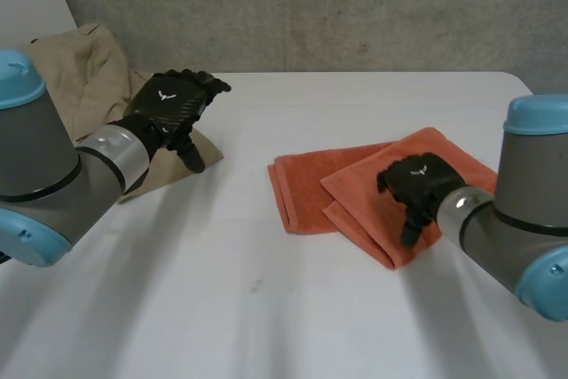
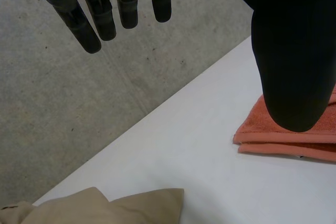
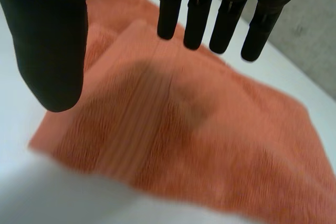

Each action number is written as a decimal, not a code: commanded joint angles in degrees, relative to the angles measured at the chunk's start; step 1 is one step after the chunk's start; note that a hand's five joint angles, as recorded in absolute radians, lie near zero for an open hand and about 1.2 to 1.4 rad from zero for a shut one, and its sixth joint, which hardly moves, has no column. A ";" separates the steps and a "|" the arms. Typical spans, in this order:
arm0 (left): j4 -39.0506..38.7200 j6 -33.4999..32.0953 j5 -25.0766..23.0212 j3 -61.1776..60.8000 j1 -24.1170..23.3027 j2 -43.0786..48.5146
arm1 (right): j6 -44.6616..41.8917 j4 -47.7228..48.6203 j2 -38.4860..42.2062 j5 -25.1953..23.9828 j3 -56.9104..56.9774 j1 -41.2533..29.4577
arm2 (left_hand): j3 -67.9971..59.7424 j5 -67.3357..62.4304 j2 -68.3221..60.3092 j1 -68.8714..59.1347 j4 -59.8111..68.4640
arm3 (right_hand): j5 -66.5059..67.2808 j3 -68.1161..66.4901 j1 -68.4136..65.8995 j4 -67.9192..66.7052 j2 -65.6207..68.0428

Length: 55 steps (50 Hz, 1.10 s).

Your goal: Fold the laundry.

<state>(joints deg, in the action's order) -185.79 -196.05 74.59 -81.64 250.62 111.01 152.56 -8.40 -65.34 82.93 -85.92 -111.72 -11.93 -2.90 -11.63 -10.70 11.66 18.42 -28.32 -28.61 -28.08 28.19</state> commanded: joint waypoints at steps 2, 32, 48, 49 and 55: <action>-0.63 0.31 -0.14 -0.28 -0.22 0.17 | -4.55 6.72 1.62 -6.81 -7.76 3.70 | 1.93 2.90 1.63 0.70 -1.66 | 8.66 -8.76 -8.47 -9.00 8.89; -0.98 0.75 -0.23 -0.54 1.01 -0.27 | 6.07 20.28 7.31 -6.04 7.39 -4.46 | 1.93 2.90 1.63 0.70 -1.66 | 51.58 -51.68 -51.39 -51.92 51.81; -1.33 0.75 -0.58 -0.54 2.16 -0.18 | 7.05 14.11 18.14 9.80 33.81 -11.85 | 1.93 2.90 1.63 0.70 -1.66 | 51.58 -51.68 -51.39 -51.92 51.81; -1.33 0.75 -0.58 -0.54 2.16 -0.09 | 6.96 14.37 18.40 9.62 33.11 -12.20 | 1.93 2.90 1.63 0.70 -1.66 | 51.58 -51.68 -51.39 -51.92 51.81; -1.42 0.75 -0.58 -0.54 2.16 0.00 | 5.73 17.00 21.39 6.47 25.04 -14.84 | 1.93 2.90 1.63 0.70 -1.66 | 51.58 -51.68 -51.39 -51.92 51.81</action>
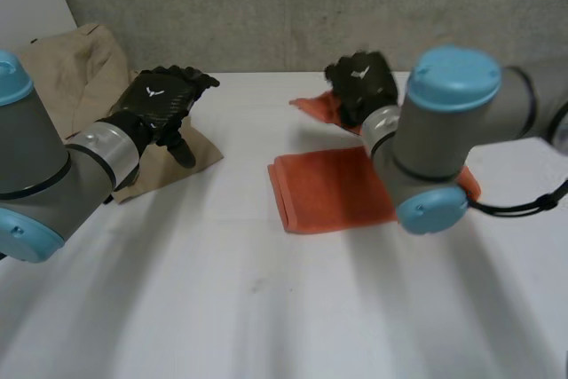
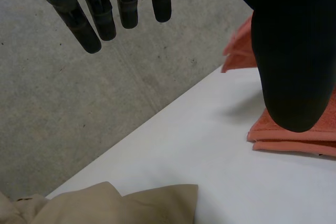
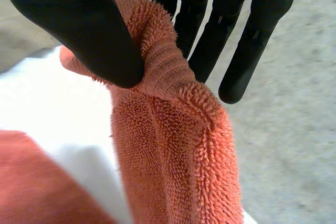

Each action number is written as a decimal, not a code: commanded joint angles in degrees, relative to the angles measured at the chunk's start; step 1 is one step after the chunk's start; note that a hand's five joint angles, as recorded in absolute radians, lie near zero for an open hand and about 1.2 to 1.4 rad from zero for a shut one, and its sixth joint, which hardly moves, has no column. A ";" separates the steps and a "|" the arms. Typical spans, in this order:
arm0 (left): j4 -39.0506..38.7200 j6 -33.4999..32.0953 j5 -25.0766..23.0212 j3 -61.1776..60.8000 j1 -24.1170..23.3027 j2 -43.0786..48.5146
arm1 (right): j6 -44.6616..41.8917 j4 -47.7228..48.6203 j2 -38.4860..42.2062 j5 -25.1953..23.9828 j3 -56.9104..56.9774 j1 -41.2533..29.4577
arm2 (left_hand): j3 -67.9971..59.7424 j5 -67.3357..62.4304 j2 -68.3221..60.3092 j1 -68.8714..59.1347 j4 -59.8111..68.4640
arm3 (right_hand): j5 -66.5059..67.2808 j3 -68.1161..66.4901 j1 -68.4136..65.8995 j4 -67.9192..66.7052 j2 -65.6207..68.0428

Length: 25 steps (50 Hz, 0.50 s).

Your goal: Fold the laundry.

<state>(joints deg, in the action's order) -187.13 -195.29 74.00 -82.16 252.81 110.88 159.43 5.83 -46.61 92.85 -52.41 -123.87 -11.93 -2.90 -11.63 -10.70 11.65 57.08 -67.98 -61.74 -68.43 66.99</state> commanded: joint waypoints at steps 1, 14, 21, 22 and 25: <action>-0.08 -0.01 0.00 0.07 -0.03 0.13 | -1.31 3.31 3.01 -4.16 -9.55 -2.86 | 1.93 2.90 1.63 0.70 -1.65 | 12.92 -12.02 -18.26 -11.57 13.01; -0.08 -0.01 -0.09 -0.01 -0.21 0.39 | -2.99 4.81 -4.70 -5.49 -19.31 -0.06 | 1.93 2.90 1.63 0.70 -1.65 | -57.08 57.98 51.74 58.43 -56.99; 0.01 -0.01 -0.09 -0.01 -0.56 0.48 | 0.09 -1.07 -10.95 -6.28 -20.28 6.00 | 1.93 2.90 1.63 0.70 -1.65 | -57.08 57.98 51.74 58.43 -56.99; 0.01 -0.01 -0.09 -0.01 -0.56 0.39 | 0.09 -3.26 -11.57 -6.63 -20.28 8.27 | 1.93 2.90 1.63 0.70 -1.65 | -57.08 57.98 51.74 58.43 -56.99; 0.01 -0.01 -0.18 -0.10 -0.73 0.22 | -0.26 -6.00 -11.75 -7.86 -20.37 12.15 | 1.93 2.90 1.63 0.70 -1.65 | -57.08 57.98 51.74 58.43 -56.99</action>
<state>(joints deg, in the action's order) -187.13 -195.29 73.91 -82.18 252.34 111.29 158.70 5.94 -56.39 86.72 -72.78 -118.90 -11.93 -2.90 -11.63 -10.70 11.66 2.37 -11.87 -12.72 -11.95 11.78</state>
